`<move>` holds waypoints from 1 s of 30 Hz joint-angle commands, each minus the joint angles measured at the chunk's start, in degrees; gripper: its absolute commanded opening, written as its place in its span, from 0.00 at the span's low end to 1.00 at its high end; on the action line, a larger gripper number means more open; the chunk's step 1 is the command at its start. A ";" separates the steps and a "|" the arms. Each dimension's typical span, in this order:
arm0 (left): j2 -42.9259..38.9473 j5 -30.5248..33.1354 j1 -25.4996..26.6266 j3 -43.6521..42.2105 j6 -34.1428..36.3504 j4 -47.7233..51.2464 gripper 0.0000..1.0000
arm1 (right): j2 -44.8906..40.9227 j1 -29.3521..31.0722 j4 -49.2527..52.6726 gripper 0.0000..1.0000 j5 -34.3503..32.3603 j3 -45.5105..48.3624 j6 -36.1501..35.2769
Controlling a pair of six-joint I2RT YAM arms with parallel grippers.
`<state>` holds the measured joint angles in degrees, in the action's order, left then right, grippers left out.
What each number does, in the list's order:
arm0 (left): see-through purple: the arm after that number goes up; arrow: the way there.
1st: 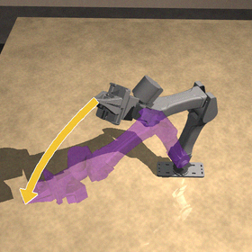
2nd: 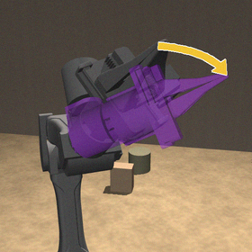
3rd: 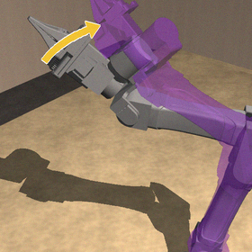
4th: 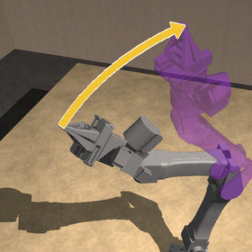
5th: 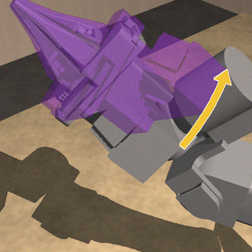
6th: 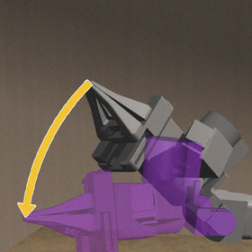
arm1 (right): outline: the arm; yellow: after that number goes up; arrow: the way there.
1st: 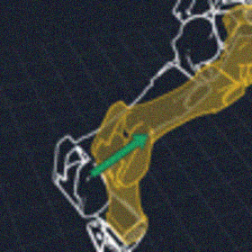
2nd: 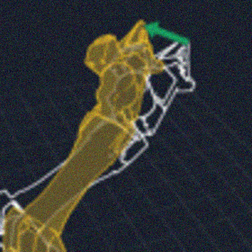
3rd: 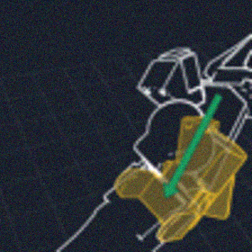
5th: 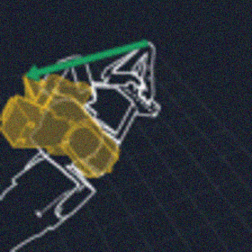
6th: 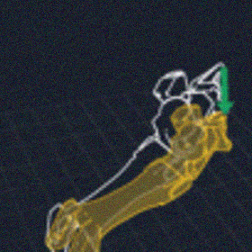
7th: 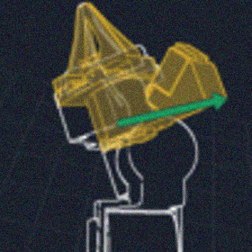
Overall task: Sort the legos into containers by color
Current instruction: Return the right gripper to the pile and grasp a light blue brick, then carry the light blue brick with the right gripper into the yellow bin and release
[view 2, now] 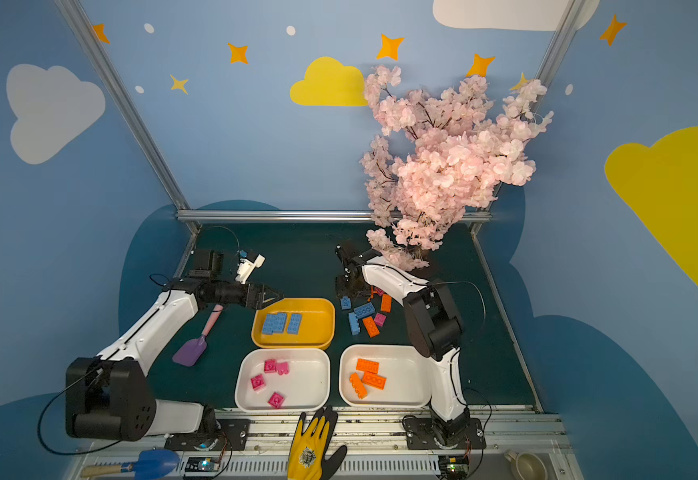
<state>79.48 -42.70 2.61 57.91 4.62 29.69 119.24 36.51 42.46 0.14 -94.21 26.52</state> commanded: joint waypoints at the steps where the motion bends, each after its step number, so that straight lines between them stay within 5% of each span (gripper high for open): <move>1: -1.17 -1.20 -0.33 -0.95 0.04 -0.60 1.00 | 2.68 1.42 3.16 0.62 -3.11 -2.61 -1.68; 7: -1.60 -1.32 -0.28 -1.65 0.56 -0.41 1.00 | 6.62 2.60 5.72 0.53 -7.22 -5.04 -2.93; 14: -1.86 -2.04 -0.32 -2.45 0.68 -0.34 1.00 | 3.98 2.58 5.88 0.24 -8.18 -4.75 -4.46; 22: -2.40 -2.36 -0.28 -2.27 0.74 0.28 1.00 | -10.27 5.13 5.65 0.20 -11.31 1.63 -12.05; 26: -2.20 -2.22 -0.25 -2.19 0.32 -0.16 1.00 | -16.15 7.54 9.86 0.20 -5.46 2.88 -12.04; 30: -1.84 -1.77 -0.32 -1.93 -0.30 -0.97 1.00 | -17.00 8.78 12.60 0.20 8.41 1.25 -2.79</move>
<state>77.97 -43.92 2.61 55.66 4.58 29.45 100.92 44.77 51.07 -0.95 -92.64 18.55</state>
